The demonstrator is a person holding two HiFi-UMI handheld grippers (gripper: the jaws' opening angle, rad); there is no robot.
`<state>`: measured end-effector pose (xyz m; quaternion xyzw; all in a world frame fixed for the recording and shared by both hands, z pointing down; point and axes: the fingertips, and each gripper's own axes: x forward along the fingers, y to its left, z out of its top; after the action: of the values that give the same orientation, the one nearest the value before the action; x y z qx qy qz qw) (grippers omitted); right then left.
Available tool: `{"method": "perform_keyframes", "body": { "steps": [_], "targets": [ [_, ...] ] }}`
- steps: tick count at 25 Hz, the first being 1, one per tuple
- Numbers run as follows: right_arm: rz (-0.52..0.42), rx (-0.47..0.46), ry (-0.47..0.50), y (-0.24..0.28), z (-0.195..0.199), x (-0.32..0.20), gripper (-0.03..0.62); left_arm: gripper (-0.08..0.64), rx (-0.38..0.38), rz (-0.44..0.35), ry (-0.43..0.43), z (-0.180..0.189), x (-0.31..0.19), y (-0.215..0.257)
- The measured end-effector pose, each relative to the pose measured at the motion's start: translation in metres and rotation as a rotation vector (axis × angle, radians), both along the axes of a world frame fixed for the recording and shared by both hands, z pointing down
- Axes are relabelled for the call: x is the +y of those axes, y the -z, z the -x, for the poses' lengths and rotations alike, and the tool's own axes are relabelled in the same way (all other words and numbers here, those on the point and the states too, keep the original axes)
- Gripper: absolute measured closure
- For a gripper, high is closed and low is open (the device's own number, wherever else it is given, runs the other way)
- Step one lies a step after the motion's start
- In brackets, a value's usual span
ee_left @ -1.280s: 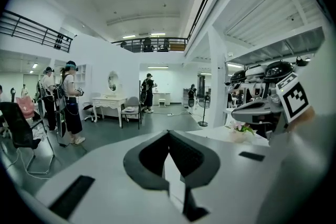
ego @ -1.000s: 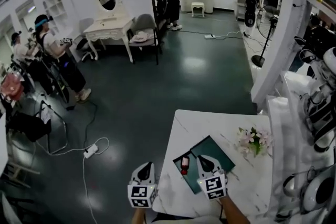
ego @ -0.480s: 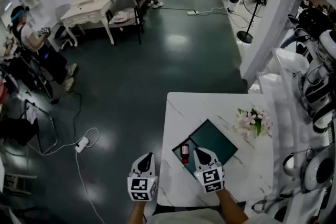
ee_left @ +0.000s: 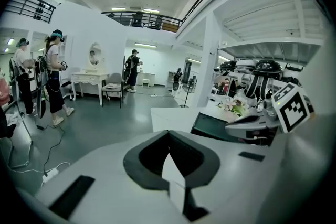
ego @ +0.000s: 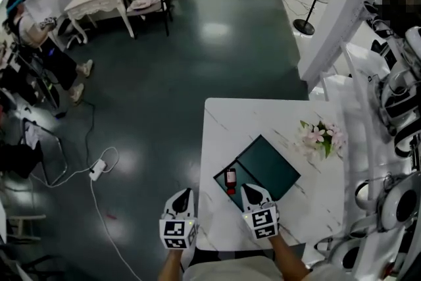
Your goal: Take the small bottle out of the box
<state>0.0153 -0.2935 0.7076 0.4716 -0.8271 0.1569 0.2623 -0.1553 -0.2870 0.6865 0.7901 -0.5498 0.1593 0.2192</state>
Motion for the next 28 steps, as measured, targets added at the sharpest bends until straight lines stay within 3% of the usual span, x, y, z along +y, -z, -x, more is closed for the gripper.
{"method": "perform_keyframes", "body": {
  "steps": [7, 10, 13, 18, 28],
  "targets": [
    [0.128, -0.037, -0.001, -0.033, 0.001, 0.012, 0.565, 0.541, 0.003, 0.041, 0.003, -0.002, 0.007, -0.02],
    [0.17, -0.059, 0.022, -0.043, 0.007, 0.015, 0.384, 0.541, 0.004, 0.05, 0.004, -0.002, 0.009, -0.024],
    [0.17, -0.083, 0.009, -0.046, 0.007, 0.01, 0.302, 0.541, 0.008, 0.054, 0.005, -0.002, 0.011, -0.027],
    [0.222, -0.138, -0.04, -0.053, 0.008, 0.003, 0.278, 0.541, 0.008, 0.059, -0.001, -0.005, 0.015, -0.026],
    [0.282, -0.085, -0.078, -0.081, 0.019, -0.026, 0.278, 0.541, 0.006, 0.05, -0.005, -0.003, 0.016, -0.023]
  ]
}}
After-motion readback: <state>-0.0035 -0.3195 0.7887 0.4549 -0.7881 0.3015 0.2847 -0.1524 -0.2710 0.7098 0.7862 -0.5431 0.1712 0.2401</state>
